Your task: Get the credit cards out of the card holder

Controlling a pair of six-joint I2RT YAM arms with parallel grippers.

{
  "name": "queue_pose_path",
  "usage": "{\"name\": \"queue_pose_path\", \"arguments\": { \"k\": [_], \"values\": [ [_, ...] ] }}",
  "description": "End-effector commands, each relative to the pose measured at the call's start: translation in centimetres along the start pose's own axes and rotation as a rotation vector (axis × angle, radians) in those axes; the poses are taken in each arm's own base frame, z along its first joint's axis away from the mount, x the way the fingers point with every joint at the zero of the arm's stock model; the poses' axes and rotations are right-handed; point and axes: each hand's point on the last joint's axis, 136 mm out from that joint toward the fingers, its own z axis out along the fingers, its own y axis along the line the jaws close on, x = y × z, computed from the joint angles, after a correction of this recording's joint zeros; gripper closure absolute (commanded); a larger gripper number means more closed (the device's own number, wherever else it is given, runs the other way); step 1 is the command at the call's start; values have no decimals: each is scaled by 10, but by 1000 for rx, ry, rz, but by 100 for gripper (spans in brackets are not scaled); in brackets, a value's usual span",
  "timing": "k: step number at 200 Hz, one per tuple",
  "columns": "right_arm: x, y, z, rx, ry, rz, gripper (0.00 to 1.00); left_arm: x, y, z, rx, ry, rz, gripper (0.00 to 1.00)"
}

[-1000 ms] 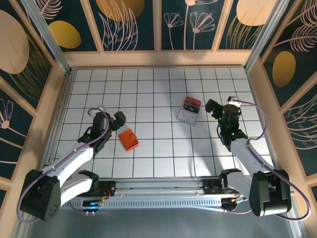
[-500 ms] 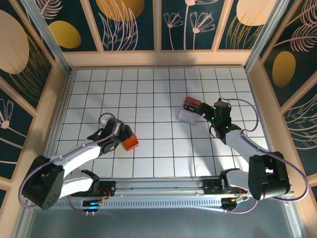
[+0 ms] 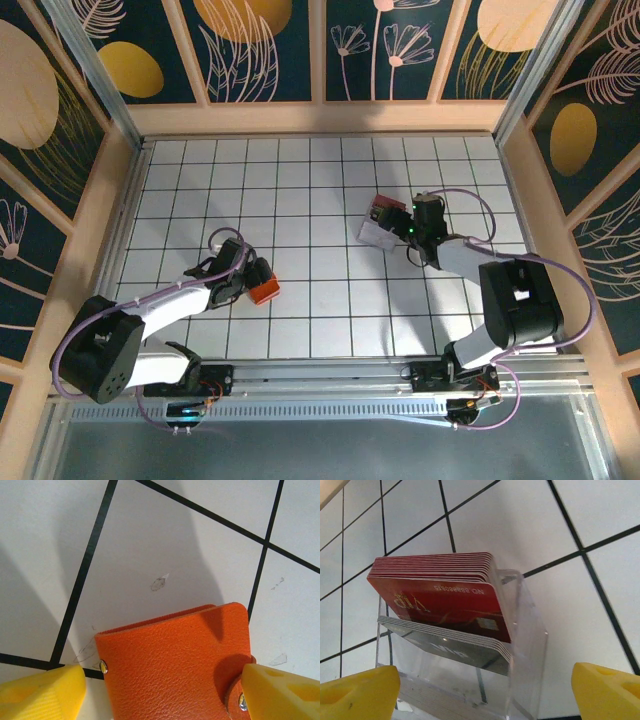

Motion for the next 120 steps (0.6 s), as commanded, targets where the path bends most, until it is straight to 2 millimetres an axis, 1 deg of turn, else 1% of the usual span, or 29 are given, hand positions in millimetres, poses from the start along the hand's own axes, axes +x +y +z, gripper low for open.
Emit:
{"name": "queue_pose_path", "arguments": {
  "k": [1, 52, 93, 120],
  "values": [
    [-13, 24, 9, -78, -17, -10, 12, 7, -30, 7, 140, 59, 35, 19],
    [-7, 44, 28, -110, 29, -63, 16, 0, -50, 4, 223, 37, 83, 22],
    [-4, 54, 37, -125, 51, -63, 16, -2, -55, 4, 249, 25, 89, 28],
    [-3, 59, 39, -129, 56, -56, 16, -1, -58, 5, 271, 29, 99, 32]
  ]
}}
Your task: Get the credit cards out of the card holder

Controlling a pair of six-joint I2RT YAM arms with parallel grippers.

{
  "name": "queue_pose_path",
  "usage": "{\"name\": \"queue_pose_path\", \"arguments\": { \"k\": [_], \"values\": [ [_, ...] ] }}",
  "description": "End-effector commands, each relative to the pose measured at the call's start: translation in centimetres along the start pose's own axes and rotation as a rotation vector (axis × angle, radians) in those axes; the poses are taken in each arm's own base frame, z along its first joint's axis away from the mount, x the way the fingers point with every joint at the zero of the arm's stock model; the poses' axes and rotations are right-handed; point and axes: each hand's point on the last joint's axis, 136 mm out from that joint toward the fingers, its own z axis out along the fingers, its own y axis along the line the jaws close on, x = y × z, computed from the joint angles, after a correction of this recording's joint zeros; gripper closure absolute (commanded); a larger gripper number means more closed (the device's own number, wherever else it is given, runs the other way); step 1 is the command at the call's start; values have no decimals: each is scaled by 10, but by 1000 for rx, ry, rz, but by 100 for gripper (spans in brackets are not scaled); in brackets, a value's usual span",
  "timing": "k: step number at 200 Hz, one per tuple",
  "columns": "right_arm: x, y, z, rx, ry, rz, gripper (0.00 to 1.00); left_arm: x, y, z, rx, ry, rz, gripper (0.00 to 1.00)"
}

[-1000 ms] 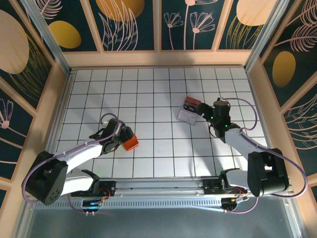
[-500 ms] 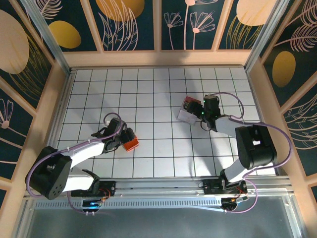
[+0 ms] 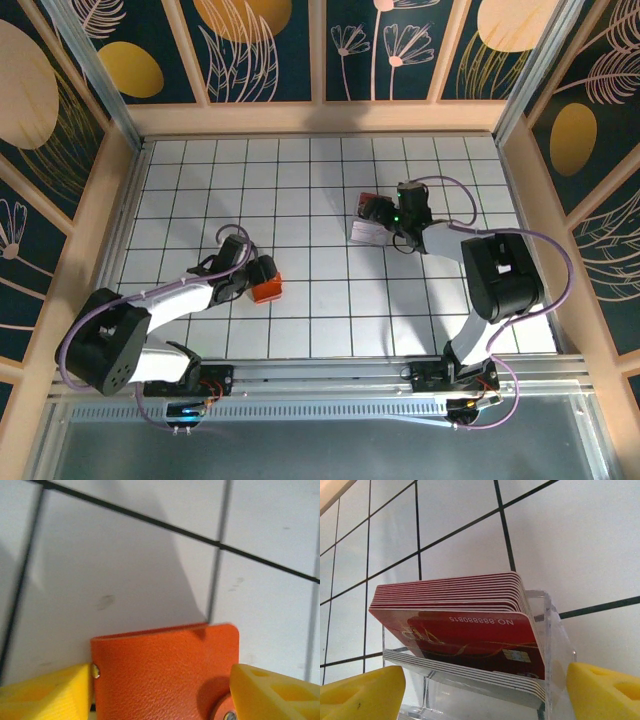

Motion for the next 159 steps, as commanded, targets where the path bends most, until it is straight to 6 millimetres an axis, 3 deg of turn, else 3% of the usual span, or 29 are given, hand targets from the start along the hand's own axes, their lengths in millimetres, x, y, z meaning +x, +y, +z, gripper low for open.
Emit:
{"name": "queue_pose_path", "arguments": {
  "k": [1, 56, 88, 127, 159],
  "values": [
    [-3, 17, 4, -44, 1, -14, 16, 1, -30, 2, 145, 18, 25, 32],
    [-21, 9, -21, 72, -35, -23, 14, 9, -31, 6, 157, 58, 62, 40],
    [-17, -4, -46, 183, -13, 18, 14, 17, -24, 2, 124, 100, 53, 40],
    [16, 1, -82, 246, 30, 51, 16, 28, -5, -12, 47, 131, 36, 42],
    [64, 40, -91, 134, 121, 86, 19, 31, -8, -17, 85, 127, 17, 46]
  ]
}}
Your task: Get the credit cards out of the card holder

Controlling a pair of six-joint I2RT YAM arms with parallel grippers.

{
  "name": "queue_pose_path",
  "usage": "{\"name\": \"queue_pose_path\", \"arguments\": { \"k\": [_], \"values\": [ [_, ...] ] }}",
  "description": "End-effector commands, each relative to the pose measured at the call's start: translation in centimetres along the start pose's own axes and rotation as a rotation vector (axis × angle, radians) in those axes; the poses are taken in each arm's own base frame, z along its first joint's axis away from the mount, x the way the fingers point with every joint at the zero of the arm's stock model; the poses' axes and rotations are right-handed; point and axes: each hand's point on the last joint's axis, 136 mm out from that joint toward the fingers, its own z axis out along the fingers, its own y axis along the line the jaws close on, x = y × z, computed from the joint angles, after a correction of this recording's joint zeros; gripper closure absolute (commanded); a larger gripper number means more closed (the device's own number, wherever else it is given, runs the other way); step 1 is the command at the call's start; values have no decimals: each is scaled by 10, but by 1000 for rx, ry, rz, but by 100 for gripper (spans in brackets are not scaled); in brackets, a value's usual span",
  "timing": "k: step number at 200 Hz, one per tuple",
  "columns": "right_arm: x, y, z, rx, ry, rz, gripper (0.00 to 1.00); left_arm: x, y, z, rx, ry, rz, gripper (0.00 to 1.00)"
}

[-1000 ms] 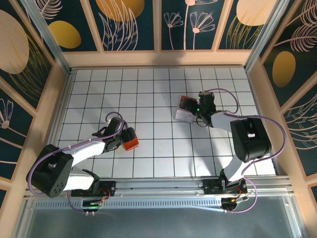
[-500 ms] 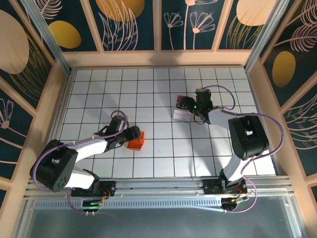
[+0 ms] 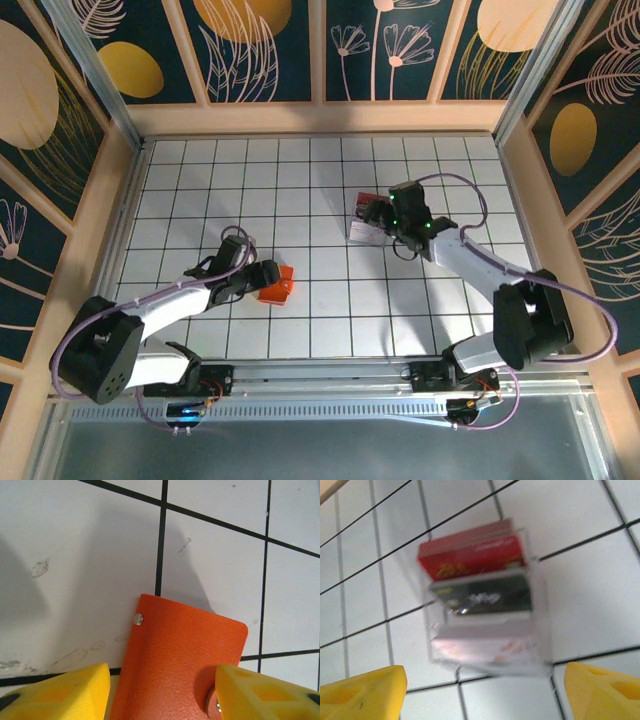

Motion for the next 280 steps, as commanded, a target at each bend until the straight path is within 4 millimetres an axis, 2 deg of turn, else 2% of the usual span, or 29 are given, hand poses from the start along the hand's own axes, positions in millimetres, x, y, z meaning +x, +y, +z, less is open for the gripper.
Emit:
{"name": "queue_pose_path", "arguments": {
  "k": [1, 46, 71, 85, 123, 182, 230, 280],
  "values": [
    [47, 4, -8, 7, 106, 56, 19, 15, 8, -3, -10, 41, -21, 46],
    [133, 93, -5, -314, 351, 58, 26, 20, 3, 4, 28, 69, -14, 57],
    [168, 123, 4, -397, 449, 8, 35, 24, 4, 5, 38, 78, -14, 65],
    [177, 134, 8, -422, 478, -26, 38, 26, 5, 6, 42, 82, -17, 68],
    [206, 138, 22, -446, 591, -46, 48, 30, 4, 6, 65, 87, -26, 74],
    [234, 141, 29, -445, 690, -99, 54, 32, 2, 8, 90, 89, -46, 78],
    [245, 139, 38, -437, 730, -99, 56, 33, 1, 11, 104, 88, -56, 80],
    [247, 118, 43, -308, 724, -109, 56, 34, 3, 11, 102, 91, -61, 82]
  ]
}}
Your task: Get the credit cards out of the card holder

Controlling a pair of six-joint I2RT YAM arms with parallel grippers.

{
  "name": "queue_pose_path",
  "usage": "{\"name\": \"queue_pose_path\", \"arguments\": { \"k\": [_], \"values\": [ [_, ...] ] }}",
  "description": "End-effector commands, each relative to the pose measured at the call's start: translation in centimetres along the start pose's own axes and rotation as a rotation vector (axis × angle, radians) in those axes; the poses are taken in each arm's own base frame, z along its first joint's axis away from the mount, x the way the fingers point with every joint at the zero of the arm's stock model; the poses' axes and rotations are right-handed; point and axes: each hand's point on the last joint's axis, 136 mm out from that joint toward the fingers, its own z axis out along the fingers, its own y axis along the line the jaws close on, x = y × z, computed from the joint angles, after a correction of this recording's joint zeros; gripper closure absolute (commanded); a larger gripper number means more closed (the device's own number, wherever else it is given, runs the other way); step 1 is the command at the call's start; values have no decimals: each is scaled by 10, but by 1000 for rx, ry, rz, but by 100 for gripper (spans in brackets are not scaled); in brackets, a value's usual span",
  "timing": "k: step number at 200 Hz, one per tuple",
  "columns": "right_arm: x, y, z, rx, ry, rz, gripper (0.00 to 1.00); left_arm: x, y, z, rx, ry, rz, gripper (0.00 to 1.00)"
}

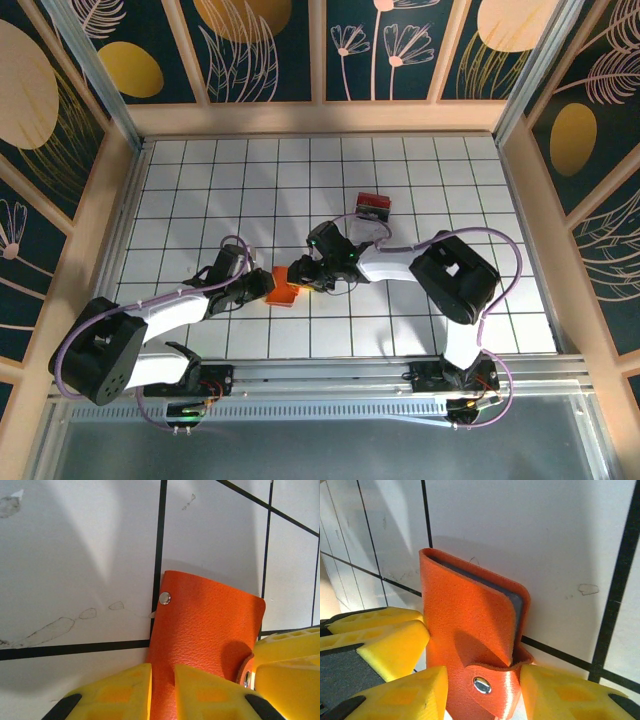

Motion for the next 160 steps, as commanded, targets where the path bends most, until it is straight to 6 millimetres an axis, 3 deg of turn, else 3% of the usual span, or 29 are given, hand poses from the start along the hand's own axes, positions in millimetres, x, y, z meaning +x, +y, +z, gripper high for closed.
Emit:
{"name": "queue_pose_path", "arguments": {
  "k": [1, 26, 70, 113, 143, 160],
  "values": [
    [9, -11, 9, 64, 31, -13, 56, 10, 0, 3, 19, 40, -20, 82],
    [14, -9, 19, 62, 59, -30, 55, 11, 0, 4, 22, 44, -20, 83],
    [9, 15, 21, -41, 50, -107, 56, 10, -3, 3, 37, 42, -12, 86],
    [5, 22, 19, -63, 35, -157, 65, 8, -8, 2, 64, 31, -12, 87],
    [1, 22, 11, -44, -2, -170, 53, 6, -9, -2, 63, 14, -19, 88],
    [-8, 11, 1, 41, -60, -156, 51, 6, -5, -3, 45, 6, -33, 90]
  ]
}}
